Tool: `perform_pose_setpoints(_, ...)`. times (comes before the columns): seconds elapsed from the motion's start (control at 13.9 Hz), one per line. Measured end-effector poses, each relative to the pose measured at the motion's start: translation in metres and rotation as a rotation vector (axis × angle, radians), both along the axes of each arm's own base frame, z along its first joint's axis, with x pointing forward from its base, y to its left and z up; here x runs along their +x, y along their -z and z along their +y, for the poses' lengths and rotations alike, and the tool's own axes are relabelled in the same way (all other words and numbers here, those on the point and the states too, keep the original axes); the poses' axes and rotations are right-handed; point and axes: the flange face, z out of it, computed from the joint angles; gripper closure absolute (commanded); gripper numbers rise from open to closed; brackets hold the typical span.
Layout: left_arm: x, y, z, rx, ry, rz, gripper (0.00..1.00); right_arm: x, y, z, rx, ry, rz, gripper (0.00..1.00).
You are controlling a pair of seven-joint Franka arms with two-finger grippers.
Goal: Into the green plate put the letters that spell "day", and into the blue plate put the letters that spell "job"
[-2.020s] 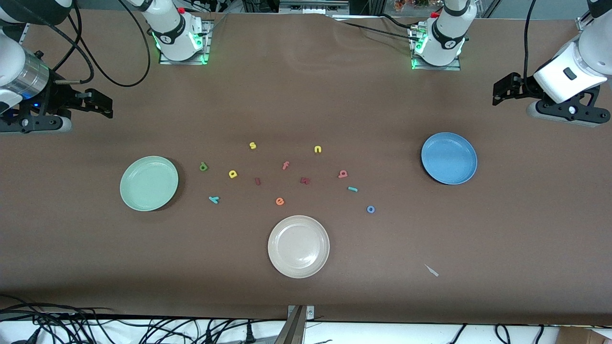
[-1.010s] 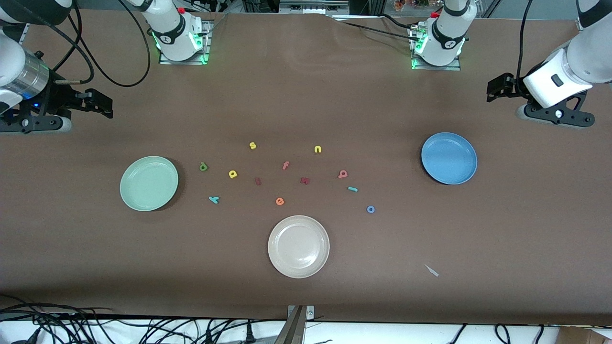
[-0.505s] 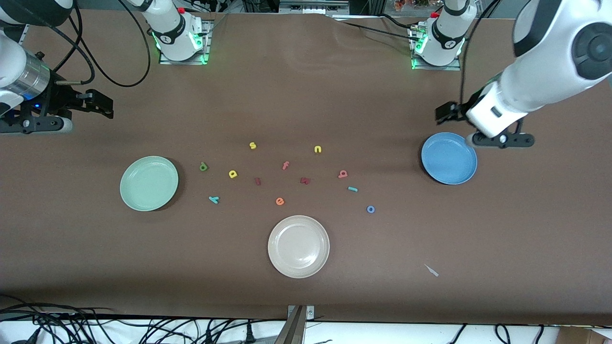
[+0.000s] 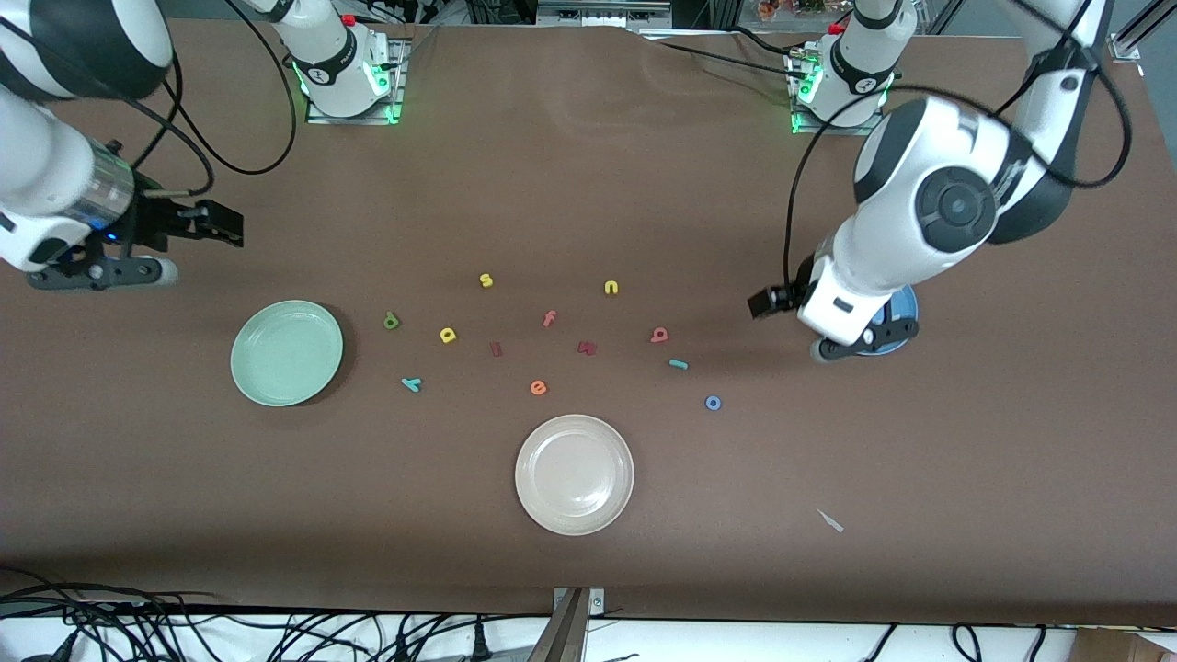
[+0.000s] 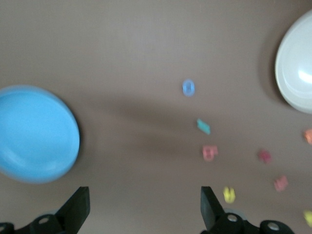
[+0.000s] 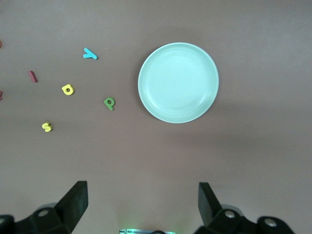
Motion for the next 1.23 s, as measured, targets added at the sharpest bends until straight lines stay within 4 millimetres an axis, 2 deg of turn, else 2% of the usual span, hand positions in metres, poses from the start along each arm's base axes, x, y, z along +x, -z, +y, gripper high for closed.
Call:
perform_pose_setpoints(0.07, 0.01, 0.02, -0.005, 0.001, 0.01, -0.043, 0.0, 0.002, 0.008, 0.007, 0.0, -0.012, 0.012, 0.0)
perform_pose_setpoints(0.22, 0.023, 0.062, -0.03, -0.019, 0.045, -0.124, 0.0, 0.006, 0.025, 0.026, 0.002, -0.04, 0.029, 0.0)
perform_pose_setpoints(0.43, 0.025, 0.116, -0.061, 0.021, 0.168, -0.206, 0.0, 0.015, 0.053, 0.058, 0.01, -0.086, 0.012, 0.0)
perform_pose_setpoints(0.58, 0.025, 0.129, -0.068, 0.039, 0.284, -0.22, 0.0, 0.016, 0.08, 0.069, 0.022, -0.098, -0.001, 0.0)
perform_pose_setpoints(0.87, 0.03, 0.137, -0.069, 0.026, 0.503, -0.274, 0.0, 0.005, 0.125, 0.085, 0.036, -0.126, -0.021, 0.0)
perform_pose_setpoints(1.08, 0.031, 0.165, -0.069, 0.016, 0.588, -0.282, 0.0, -0.006, 0.152, 0.098, 0.051, -0.152, -0.064, 0.0)
perform_pose_setpoints(1.23, 0.031, 0.181, -0.069, 0.011, 0.609, -0.278, 0.0, -0.017, 0.182, 0.106, 0.067, -0.17, -0.118, 0.0)
